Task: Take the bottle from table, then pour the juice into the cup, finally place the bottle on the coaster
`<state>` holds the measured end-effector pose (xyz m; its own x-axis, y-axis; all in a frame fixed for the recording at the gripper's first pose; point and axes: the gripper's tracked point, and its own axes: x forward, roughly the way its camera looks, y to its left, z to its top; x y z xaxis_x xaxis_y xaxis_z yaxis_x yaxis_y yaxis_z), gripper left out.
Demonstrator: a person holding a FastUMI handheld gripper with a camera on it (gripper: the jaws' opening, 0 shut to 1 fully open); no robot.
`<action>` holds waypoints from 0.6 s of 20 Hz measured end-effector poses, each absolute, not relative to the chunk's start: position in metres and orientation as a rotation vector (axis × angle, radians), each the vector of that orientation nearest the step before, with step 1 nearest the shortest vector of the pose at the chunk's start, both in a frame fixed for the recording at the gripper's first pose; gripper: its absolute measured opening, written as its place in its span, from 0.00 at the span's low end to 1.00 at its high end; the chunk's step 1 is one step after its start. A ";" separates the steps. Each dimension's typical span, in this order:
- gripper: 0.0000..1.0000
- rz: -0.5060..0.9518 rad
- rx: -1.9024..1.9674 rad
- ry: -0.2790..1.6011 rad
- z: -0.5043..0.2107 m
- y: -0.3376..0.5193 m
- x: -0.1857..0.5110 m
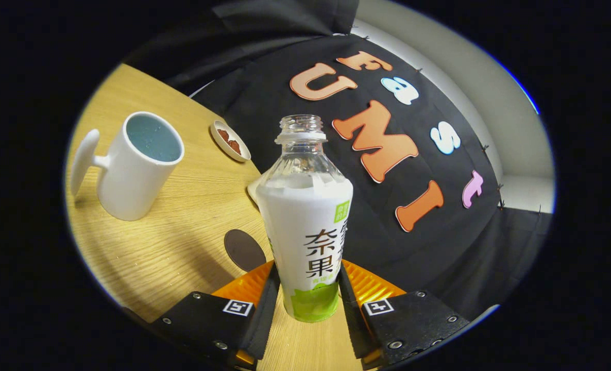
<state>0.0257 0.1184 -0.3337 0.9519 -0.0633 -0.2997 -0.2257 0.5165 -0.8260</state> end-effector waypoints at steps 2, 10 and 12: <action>0.63 0.114 -1.084 0.291 -0.333 0.126 0.028; 0.63 0.157 -1.288 0.215 -0.335 0.141 0.036; 0.63 0.166 -1.337 0.194 -0.334 0.143 0.037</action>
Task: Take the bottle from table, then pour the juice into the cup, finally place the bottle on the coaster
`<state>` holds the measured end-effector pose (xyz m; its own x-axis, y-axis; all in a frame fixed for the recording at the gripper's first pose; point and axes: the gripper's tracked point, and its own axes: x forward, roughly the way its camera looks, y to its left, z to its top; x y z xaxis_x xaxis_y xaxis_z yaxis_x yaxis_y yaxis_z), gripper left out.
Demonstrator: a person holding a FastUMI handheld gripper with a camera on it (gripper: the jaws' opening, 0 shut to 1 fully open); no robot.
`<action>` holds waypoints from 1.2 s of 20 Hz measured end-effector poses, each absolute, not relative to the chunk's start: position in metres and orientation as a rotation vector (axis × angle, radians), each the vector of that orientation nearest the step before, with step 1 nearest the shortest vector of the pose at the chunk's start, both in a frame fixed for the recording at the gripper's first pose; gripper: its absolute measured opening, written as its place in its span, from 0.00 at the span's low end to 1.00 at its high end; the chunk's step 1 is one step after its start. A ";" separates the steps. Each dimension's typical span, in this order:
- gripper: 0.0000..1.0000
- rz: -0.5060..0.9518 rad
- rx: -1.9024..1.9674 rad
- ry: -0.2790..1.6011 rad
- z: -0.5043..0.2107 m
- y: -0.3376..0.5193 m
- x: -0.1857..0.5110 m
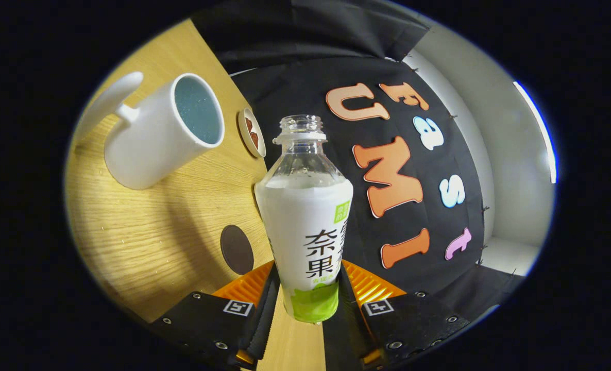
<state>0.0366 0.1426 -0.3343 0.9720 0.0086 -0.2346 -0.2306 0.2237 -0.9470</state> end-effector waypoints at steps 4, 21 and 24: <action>0.63 0.186 -1.403 0.166 -0.331 0.147 0.037; 0.63 0.205 -1.617 0.048 -0.327 0.158 0.049; 0.63 0.209 -1.636 0.036 -0.326 0.158 0.048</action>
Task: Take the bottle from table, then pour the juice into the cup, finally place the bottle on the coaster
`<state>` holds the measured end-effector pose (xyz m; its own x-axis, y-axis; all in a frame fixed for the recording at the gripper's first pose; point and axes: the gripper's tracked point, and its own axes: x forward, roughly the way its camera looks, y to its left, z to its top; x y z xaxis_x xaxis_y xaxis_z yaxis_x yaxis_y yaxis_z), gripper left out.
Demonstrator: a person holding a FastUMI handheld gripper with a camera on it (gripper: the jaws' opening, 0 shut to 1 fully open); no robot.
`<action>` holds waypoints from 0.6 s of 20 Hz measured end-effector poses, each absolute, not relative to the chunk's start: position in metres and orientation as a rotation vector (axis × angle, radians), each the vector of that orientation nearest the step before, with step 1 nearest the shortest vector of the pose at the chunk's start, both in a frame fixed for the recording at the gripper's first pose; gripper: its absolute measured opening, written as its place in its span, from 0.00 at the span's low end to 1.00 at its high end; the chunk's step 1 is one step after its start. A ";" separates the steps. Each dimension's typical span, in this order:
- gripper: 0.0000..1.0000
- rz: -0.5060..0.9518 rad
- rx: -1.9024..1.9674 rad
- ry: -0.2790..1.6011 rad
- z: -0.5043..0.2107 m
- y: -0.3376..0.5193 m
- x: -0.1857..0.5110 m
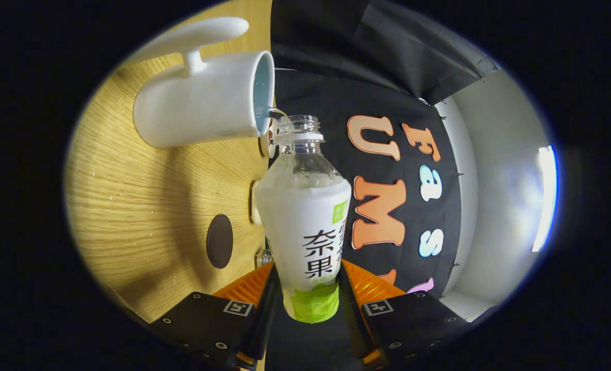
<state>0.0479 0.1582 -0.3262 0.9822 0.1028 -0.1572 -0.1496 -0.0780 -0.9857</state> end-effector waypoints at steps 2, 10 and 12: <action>0.63 0.209 -1.643 0.029 -0.326 0.160 0.047; 0.63 0.208 -1.657 0.024 -0.326 0.159 0.048; 0.63 0.209 -1.663 0.023 -0.326 0.161 0.047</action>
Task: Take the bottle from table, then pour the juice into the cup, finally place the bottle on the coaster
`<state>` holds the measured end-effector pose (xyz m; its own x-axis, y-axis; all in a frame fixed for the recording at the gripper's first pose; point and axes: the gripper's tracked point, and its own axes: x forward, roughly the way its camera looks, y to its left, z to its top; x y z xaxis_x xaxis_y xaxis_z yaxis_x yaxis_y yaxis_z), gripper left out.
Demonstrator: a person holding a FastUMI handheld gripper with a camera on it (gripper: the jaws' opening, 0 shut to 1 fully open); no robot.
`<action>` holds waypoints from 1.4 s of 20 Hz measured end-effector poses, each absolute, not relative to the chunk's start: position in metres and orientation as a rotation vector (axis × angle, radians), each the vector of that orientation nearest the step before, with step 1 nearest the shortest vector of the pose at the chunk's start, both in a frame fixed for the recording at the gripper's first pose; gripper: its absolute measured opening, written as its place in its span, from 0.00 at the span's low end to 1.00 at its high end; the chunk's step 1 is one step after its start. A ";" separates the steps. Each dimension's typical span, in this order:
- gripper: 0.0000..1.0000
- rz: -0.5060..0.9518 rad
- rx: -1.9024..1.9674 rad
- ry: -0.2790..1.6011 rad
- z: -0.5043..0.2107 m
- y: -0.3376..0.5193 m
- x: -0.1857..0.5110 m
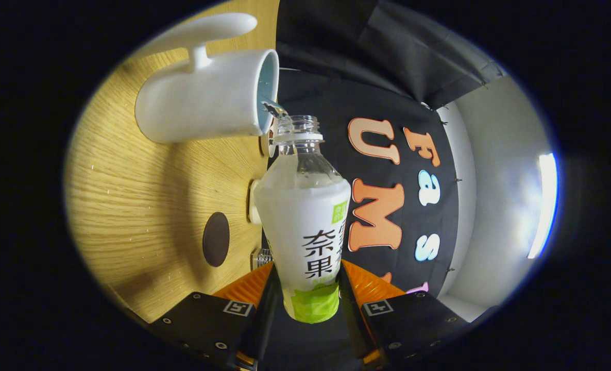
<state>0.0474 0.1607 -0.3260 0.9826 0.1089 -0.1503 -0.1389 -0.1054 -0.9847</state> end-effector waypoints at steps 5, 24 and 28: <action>0.63 0.211 -1.668 0.009 -0.325 0.162 0.047; 0.63 0.193 -1.727 -0.048 -0.318 0.163 0.051; 0.63 0.190 -1.750 -0.075 -0.316 0.162 0.053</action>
<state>0.0532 0.1620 -0.3155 0.9840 0.1561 -0.0858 -0.0558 -0.1874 -0.9807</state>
